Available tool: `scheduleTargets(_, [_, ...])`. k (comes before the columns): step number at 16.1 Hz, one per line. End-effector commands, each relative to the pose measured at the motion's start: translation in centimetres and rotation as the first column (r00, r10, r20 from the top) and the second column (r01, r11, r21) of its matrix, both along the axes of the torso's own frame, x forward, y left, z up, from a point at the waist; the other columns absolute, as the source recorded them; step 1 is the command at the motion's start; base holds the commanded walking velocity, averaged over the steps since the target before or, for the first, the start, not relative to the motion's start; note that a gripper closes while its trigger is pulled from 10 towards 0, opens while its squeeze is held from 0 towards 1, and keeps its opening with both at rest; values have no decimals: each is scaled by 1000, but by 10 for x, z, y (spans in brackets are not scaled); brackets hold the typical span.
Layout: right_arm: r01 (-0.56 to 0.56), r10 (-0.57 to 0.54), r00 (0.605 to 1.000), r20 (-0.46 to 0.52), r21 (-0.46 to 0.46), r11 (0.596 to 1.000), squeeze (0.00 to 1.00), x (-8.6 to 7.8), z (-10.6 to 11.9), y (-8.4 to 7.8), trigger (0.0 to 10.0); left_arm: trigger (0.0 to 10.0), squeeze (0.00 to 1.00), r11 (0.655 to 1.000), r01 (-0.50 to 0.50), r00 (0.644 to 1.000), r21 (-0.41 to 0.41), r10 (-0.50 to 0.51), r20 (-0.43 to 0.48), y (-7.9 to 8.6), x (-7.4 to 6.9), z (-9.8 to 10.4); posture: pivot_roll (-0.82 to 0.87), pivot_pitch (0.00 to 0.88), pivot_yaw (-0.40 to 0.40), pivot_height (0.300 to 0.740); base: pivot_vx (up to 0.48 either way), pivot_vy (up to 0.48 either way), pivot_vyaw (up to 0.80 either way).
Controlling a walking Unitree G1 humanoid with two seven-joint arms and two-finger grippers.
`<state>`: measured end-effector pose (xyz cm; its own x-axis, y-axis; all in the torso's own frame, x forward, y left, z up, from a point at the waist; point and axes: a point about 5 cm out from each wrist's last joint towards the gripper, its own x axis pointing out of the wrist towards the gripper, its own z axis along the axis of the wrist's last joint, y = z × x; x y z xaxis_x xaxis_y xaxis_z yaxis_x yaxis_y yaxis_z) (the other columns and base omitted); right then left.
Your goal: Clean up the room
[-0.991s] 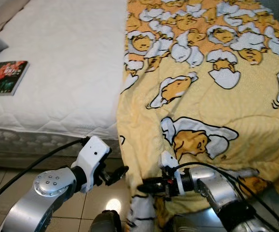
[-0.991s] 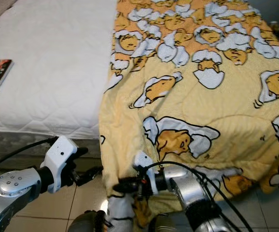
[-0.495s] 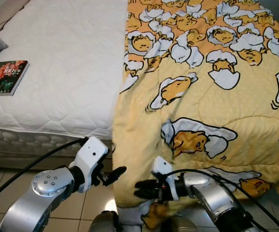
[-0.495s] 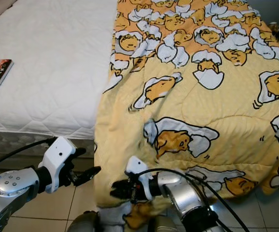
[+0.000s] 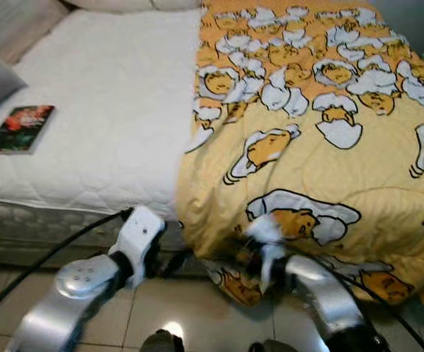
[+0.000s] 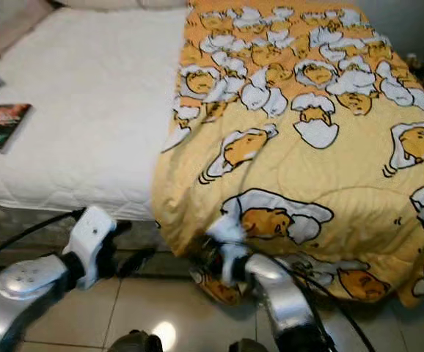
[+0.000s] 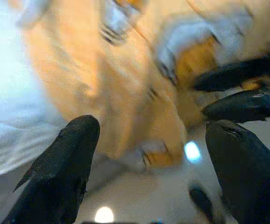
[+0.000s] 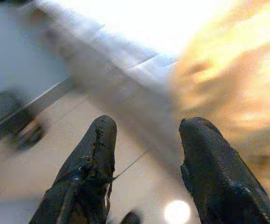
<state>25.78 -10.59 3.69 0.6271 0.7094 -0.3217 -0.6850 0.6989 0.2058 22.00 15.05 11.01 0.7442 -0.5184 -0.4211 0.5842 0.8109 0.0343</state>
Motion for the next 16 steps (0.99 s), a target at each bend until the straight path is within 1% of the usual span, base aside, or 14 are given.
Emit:
scheduleTargets(1, [111, -112, 993, 25, 19, 994, 1000, 4, 7, -9, 10000, 10000, 145, 996, -83, 996, 14, 83, 15, 8, 2, -2, 6, 7, 43, 740, 0, 0, 0])
scheduleTargets(2, [333, -332, 941, 69, -3, 943, 1000, 5, 12, -25, 10000, 10000, 118, 973, -228, 970, -15, 229, 81, 12, 7, -4, -10, 0, 39, 740, 0, 0, 0])
scheduleTargets(3, [421, -421, 905, 67, 14, 907, 0, 4, 15, -31, 10000, 10000, 118, 961, -274, 957, -17, 275, 91, 13, 8, -6, -11, 0, 33, 740, 0, 0, -781])
scheduleTargets(4, [442, -442, 895, 63, 17, 897, 0, 4, 16, -33, 10000, 10000, 118, 958, -285, 954, -18, 286, 91, 13, 7, -7, -11, 0, 33, 740, 0, 0, -781])
scheduleTargets(5, [469, -469, 880, 80, 10, 883, 0, 1, 18, -35, 10000, 10000, 114, 947, -320, 942, -19, 320, 99, 16, 9, -8, -15, 0, 27, 740, 0, 0, -781])
scheduleTargets(6, [476, -475, 876, 88, 2, 879, 0, 0, 18, -36, 10000, 10000, 110, 943, -333, 937, -24, 334, 100, 18, 10, -8, -19, 0, 26, 740, 0, 0, -781])
scheduleTargets(8, [497, -493, 864, 102, -14, 868, 0, -4, 18, -36, 10000, 10000, 0, 943, -333, 937, -27, 334, 100, 18, 11, -11, -28, 0, 23, 740, 0, 0, -788])
scheduleTargets(10, [513, -503, 855, 126, -58, 857, 0, -6, 19, -39, 10000, 10000, 0, 944, -328, 940, -36, 330, 89, 16, 12, -13, -25, 0, 15, 740, 0, 0, 0])
scheduleTargets(11, [554, -544, 831, 120, -76, 829, 0, -10, 18, -44, 10000, 10000, 0, 939, -341, 933, -40, 343, 105, 16, 14, -13, -24, 0, 12, 740, 0, 0, 0])
scheduleTargets(12, [554, -544, 831, 120, -76, 829, 0, -10, 18, -44, 10000, 10000, 0, 939, -341, 933, -40, 343, 105, 16, 14, -13, -24, 0, 12, 740, 0, 0, 0])
scheduleTargets(13, [571, -559, 819, 129, -90, 816, 0, -11, 20, -46, 10000, 10000, 0, 934, -354, 928, -46, 357, 111, 17, 14, -12, -32, 0, 14, 740, 0, 0, 0])
scheduleTargets(15, [578, -563, 814, 143, -101, 810, 0, -9, 23, -46, 10000, 10000, 0, 929, -367, 921, -50, 370, 121, 20, 16, -11, -35, 0, 24, 740, 0, 0, 0])
scheduleTargets(16, [587, -569, 808, 155, -123, 800, 0, -6, 23, -45, 10000, 10000, 0, 929, -367, 920, -48, 370, 125, 21, 18, -11, -31, 0, 22, 740, 0, 0, 0])
